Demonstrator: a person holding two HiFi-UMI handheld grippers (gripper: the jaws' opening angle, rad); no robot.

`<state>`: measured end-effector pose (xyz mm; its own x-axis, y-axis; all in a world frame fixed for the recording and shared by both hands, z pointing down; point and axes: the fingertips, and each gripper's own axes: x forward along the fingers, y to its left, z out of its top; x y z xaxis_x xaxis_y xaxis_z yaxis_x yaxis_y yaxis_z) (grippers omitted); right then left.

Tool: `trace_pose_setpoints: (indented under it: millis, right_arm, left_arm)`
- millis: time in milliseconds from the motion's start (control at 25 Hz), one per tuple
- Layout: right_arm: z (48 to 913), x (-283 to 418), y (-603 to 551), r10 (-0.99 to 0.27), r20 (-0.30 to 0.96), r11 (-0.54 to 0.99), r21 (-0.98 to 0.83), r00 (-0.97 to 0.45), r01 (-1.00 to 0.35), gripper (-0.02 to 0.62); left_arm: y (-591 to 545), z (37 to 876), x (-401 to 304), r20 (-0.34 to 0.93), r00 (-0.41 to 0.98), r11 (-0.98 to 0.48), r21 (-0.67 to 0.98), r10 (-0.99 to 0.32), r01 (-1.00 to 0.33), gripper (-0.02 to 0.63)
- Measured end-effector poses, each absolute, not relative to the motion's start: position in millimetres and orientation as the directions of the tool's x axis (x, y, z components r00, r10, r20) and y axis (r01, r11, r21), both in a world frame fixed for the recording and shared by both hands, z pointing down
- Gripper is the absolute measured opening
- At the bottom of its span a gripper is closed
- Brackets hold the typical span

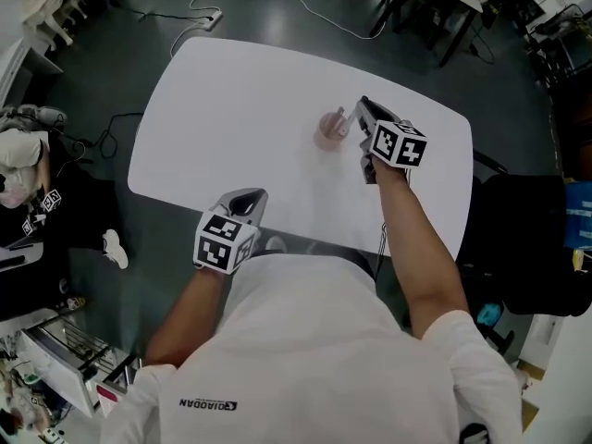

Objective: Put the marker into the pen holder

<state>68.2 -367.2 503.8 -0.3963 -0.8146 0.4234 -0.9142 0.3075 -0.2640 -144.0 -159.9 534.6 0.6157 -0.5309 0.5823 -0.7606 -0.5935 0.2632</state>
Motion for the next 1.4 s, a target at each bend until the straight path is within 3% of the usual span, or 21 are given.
trace_pose_setpoints:
  millis: [640, 800, 960, 1120, 1280, 1400]
  right_arm:
    - [589, 52, -359, -0.704, 0.598, 0.262, -0.282, -0.383, -0.923, 0.092]
    - [591, 53, -359, -0.707, 0.607, 0.244, -0.274, -0.364, -0.930, 0.140]
    - [584, 56, -348, -0.706, 0.606, 0.259, -0.262, -0.367, -0.930, 0.144]
    - [573, 51, -314, -0.715, 0.571, 0.305, -0.264, -0.404, -0.915, 0.113]
    - [554, 44, -271, -0.737, 0.508, 0.336, -0.297, -0.446, -0.894, 0.034]
    - [537, 37, -231, -0.748, 0.463, 0.358, -0.320, -0.475, -0.877, 0.020]
  left_arm:
    - [-153, 547, -176, 0.599, 0.572, -0.514, 0.290, -0.560, -0.807, 0.026]
    - [-154, 548, -178, 0.597, 0.578, -0.521, 0.291, -0.556, -0.802, 0.026]
    - [-155, 545, -175, 0.591, 0.588, -0.534, 0.290, -0.552, -0.794, 0.026]
    - [-152, 540, -169, 0.577, 0.612, -0.567, 0.286, -0.541, -0.772, 0.026]
    - [-153, 533, -159, 0.559, 0.643, -0.612, 0.278, -0.523, -0.740, 0.026]
    - [-152, 528, -150, 0.545, 0.670, -0.647, 0.276, -0.504, -0.711, 0.026]
